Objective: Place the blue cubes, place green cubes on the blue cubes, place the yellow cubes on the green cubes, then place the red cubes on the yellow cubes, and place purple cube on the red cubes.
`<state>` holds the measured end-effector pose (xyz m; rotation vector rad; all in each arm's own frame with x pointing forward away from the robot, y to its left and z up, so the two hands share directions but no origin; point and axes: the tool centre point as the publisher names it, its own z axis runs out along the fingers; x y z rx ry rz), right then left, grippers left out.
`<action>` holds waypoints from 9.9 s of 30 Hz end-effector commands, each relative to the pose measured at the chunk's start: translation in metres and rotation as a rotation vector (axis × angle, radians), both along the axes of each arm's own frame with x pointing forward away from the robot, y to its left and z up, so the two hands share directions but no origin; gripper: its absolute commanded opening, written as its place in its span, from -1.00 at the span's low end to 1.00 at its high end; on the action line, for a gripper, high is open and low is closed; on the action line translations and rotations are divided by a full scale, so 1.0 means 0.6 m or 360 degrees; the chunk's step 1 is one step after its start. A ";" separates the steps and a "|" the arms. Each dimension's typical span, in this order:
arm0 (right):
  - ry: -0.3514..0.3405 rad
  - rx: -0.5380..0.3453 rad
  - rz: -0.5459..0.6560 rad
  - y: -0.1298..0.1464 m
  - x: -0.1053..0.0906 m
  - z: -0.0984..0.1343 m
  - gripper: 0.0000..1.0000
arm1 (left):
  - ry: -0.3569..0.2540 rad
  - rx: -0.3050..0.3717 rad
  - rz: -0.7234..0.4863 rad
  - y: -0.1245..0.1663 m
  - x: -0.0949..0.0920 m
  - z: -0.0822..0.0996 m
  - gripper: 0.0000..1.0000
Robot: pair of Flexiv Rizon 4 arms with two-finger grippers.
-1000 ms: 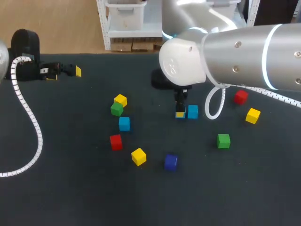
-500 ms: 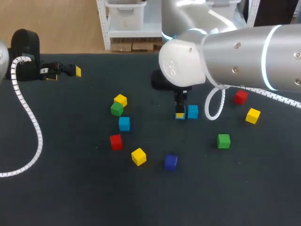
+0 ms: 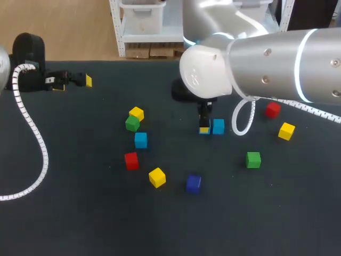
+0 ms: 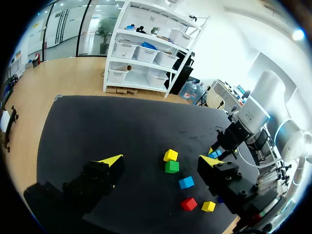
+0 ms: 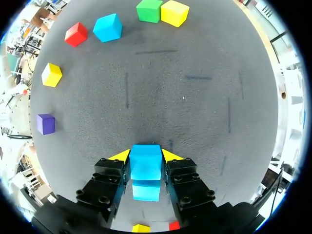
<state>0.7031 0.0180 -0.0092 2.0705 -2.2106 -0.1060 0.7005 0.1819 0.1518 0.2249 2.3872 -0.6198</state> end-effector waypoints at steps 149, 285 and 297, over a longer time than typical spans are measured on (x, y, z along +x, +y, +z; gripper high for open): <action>-0.0372 0.0693 -0.0637 -0.073 -0.064 0.230 1.00 | -0.0011 -0.0016 -0.0011 0.004 0.000 -0.003 1.00; -0.1481 0.1075 -0.1543 -0.544 0.230 0.358 1.00 | -0.0011 -0.0016 -0.0011 0.004 0.000 -0.003 1.00; -0.1560 0.1133 -0.1267 -0.531 0.277 0.363 1.00 | -0.0011 -0.0016 -0.0011 0.004 0.000 -0.003 1.00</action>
